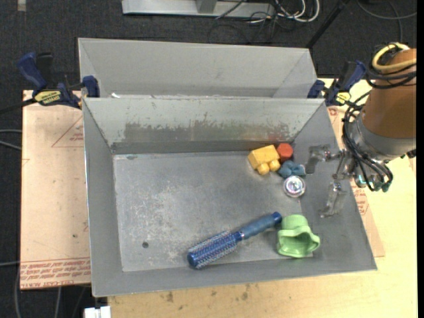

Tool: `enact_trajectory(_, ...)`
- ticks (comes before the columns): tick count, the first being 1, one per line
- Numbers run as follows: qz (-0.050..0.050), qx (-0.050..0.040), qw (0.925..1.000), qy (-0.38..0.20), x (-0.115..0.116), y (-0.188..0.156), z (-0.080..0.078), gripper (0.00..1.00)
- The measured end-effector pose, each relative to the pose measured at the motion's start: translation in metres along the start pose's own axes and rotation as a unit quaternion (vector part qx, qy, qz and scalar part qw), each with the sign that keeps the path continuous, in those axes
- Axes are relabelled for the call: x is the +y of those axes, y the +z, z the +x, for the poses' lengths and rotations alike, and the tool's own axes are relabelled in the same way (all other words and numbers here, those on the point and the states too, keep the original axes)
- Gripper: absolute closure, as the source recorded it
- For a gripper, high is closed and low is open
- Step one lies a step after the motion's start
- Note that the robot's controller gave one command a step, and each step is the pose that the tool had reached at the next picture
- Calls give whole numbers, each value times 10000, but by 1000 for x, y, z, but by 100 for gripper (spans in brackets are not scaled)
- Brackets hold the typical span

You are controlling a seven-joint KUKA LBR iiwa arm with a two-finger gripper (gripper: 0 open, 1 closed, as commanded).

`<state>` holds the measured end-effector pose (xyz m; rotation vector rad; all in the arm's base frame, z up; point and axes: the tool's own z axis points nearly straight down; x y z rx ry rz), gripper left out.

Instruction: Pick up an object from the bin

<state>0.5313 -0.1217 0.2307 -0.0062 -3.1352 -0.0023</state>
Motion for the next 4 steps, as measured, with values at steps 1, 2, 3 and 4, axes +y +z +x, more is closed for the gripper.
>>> enact_trajectory(1,-4,-8,9914,-1308,17,109,27,0)
enact_trajectory(2,-23,-28,9621,-2728,-23,162,32,0)
enact_trajectory(3,-16,-49,9615,-2749,-22,158,29,100)
enact_trajectory(4,34,-82,9677,-2519,-4,29,17,100)
